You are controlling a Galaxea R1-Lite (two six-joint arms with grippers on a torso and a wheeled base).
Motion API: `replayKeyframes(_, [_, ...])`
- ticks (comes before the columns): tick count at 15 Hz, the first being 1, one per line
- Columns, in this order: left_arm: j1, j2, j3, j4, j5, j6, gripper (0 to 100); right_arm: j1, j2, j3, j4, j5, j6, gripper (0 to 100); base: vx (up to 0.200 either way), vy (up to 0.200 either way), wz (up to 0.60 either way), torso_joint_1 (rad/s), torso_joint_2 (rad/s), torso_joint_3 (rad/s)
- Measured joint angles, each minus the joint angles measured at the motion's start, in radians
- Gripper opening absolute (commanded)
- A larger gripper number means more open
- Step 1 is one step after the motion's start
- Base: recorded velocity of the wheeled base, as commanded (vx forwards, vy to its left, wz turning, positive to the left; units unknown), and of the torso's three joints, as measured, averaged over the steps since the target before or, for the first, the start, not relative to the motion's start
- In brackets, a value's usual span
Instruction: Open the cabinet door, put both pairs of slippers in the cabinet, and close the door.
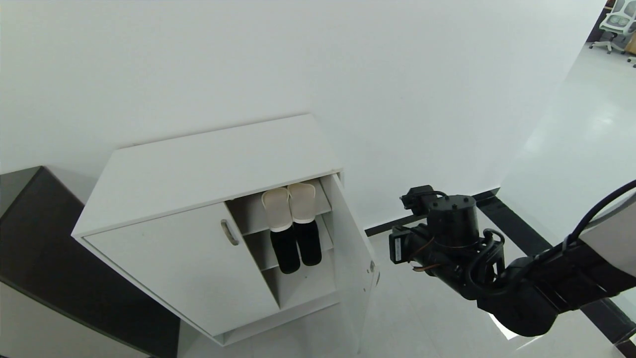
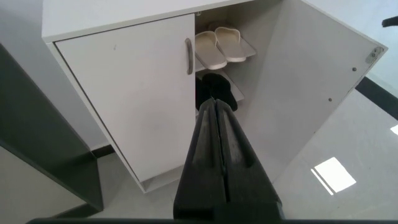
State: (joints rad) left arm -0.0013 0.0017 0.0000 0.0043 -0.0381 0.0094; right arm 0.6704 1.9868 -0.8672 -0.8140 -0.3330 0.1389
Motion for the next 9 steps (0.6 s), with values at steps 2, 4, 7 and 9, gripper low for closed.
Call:
replayKeyframes(2, [0.0,0.0,0.0,0.0,0.0,0.0,0,0.042,0.01,0.0,0.0,0.023,0.037,0,0.0,0.0,0.0,0.0,0.0,0.0])
replayKeyframes(4, [-0.001,0.0,0.0,0.0,0.0,0.0,0,0.084,0.012,0.012,-0.023,0.058,0.049,0,0.0,0.0,0.0,0.0,0.0,0.0])
replayKeyframes(7, [0.0,0.0,0.0,0.0,0.001,0.0,0,0.117,0.0,0.054,-0.091,0.125,0.049,0,0.0,0.0,0.0,0.0,0.0,0.0])
replayKeyframes(9, [0.0,0.0,0.0,0.0,0.0,0.0,0,0.122,-0.013,0.071,-0.095,0.134,0.048,0,0.0,0.0,0.0,0.0,0.0,0.0])
